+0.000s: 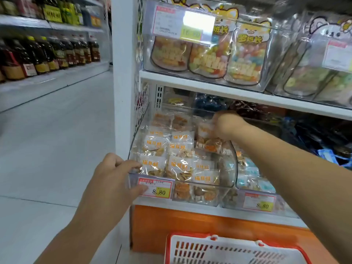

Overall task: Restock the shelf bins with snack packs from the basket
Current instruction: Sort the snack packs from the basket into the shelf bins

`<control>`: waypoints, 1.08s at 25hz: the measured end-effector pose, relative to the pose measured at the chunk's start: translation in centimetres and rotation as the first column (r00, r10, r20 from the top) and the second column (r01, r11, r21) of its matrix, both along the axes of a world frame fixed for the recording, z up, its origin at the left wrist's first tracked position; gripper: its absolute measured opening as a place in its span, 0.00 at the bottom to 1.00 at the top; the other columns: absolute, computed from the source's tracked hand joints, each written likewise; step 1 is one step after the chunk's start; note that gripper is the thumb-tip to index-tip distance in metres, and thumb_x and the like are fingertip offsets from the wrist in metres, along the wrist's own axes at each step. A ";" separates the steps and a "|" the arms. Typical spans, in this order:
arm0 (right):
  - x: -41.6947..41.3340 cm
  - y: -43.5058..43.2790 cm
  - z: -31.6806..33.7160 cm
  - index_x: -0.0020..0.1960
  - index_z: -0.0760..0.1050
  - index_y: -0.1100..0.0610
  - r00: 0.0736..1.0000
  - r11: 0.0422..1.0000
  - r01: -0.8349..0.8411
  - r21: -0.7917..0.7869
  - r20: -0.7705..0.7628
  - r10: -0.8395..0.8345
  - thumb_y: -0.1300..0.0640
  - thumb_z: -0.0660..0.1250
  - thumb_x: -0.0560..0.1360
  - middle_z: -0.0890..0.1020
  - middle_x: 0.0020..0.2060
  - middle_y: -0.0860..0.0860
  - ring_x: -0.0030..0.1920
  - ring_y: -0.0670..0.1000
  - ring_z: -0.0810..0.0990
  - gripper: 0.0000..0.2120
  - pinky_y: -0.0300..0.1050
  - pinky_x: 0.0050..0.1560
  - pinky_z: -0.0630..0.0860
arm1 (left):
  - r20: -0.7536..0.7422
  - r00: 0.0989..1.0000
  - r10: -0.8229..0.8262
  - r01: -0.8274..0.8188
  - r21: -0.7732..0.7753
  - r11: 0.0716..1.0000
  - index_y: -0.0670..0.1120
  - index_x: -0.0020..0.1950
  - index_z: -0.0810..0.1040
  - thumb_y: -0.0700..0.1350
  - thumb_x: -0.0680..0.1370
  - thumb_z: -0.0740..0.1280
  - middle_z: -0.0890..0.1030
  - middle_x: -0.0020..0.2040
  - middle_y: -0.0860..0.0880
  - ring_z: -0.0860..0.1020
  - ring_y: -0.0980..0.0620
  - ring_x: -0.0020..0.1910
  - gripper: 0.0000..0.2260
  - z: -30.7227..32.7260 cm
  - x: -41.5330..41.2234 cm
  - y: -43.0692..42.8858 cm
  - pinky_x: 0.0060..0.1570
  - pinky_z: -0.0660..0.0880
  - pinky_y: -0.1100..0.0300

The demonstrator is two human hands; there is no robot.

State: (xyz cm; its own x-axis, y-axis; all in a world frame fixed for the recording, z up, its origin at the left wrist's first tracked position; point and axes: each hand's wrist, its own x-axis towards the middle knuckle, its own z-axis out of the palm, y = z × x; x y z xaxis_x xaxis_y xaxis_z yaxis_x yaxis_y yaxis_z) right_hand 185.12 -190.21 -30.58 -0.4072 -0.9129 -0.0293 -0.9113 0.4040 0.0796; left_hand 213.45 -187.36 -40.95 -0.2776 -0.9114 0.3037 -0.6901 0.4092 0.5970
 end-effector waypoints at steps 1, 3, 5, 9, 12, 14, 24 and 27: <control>0.0 -1.1 -0.4 0.56 0.78 0.62 1.000 0.998 0.005 0.064 0.007 -0.005 0.57 0.67 0.77 0.75 0.36 0.51 0.37 0.51 0.75 0.11 0.42 0.34 0.71 | -0.028 1.000 -0.009 0.009 0.021 1.000 0.56 0.61 0.79 0.51 0.68 0.78 0.67 0.46 0.60 0.72 0.57 0.47 0.23 -0.3 0.0 -0.4 0.41 0.69 0.65; -0.1 -2.3 -0.9 0.58 0.76 0.62 0.994 0.986 0.035 0.162 0.092 -0.051 0.60 0.67 0.78 0.76 0.37 0.52 0.35 0.49 0.76 0.10 0.39 0.30 0.72 | -0.093 0.995 -0.024 0.028 0.049 0.998 0.55 0.59 0.79 0.50 0.67 0.78 0.68 0.46 0.60 0.73 0.57 0.47 0.21 -0.5 0.1 -0.9 0.43 0.71 0.64; -0.1 -2.6 -1.1 0.62 0.73 0.61 0.982 0.981 0.030 0.192 0.177 -0.064 0.65 0.65 0.77 0.77 0.40 0.53 0.36 0.49 0.77 0.13 0.39 0.30 0.73 | -0.127 0.990 -0.053 0.063 0.070 0.996 0.56 0.57 0.80 0.50 0.67 0.79 0.69 0.46 0.60 0.73 0.58 0.47 0.20 -0.7 0.2 -1.3 0.47 0.74 0.61; -0.7 -2.9 -0.3 0.68 0.71 0.54 0.994 0.967 -0.102 0.232 -0.015 0.108 0.58 0.72 0.73 0.79 0.54 0.52 0.47 0.51 0.79 0.24 0.41 0.43 0.76 | -0.126 0.989 -0.083 0.096 0.105 0.990 0.59 0.56 0.79 0.52 0.67 0.78 0.68 0.48 0.61 0.73 0.59 0.47 0.19 -0.7 0.4 -1.6 0.47 0.75 0.62; -1.2 -2.3 0.7 0.70 0.68 0.47 0.980 0.963 -0.133 0.235 -0.115 0.164 0.49 0.75 0.69 0.75 0.58 0.49 0.55 0.53 0.75 0.32 0.42 0.52 0.73 | -0.112 0.989 -0.092 0.103 0.102 0.989 0.58 0.57 0.78 0.52 0.68 0.77 0.68 0.49 0.62 0.74 0.57 0.48 0.20 -0.7 0.4 -1.6 0.48 0.76 0.61; -1.5 -2.2 0.0 0.73 0.65 0.45 0.976 0.960 -0.136 0.244 -0.136 0.172 0.49 0.74 0.70 0.73 0.61 0.52 0.54 0.53 0.75 0.34 0.44 0.53 0.76 | -0.112 0.990 -0.085 0.097 0.107 0.989 0.59 0.58 0.78 0.52 0.68 0.77 0.68 0.49 0.61 0.74 0.57 0.49 0.20 -0.8 0.4 -1.6 0.49 0.77 0.59; -2.8 -1.7 -3.5 0.72 0.63 0.39 0.916 0.979 -0.179 0.096 -0.348 0.201 0.47 0.68 0.75 0.73 0.64 0.50 0.67 0.56 0.64 0.27 0.56 0.68 0.60 | -0.066 0.997 0.039 -0.037 0.038 0.999 0.53 0.60 0.79 0.49 0.67 0.79 0.67 0.50 0.55 0.69 0.55 0.53 0.22 -0.7 -0.2 -0.8 0.43 0.68 0.65; -1.7 0.6 -2.3 0.69 0.70 0.44 0.933 0.971 -0.226 -0.077 -0.303 0.193 0.48 0.62 0.79 0.75 0.64 0.53 0.66 0.57 0.67 0.19 0.55 0.66 0.62 | -0.068 0.994 0.090 -0.099 -0.140 0.985 0.52 0.61 0.79 0.49 0.66 0.80 0.64 0.52 0.54 0.62 0.56 0.54 0.25 0.3 -1.0 0.8 0.47 0.65 0.62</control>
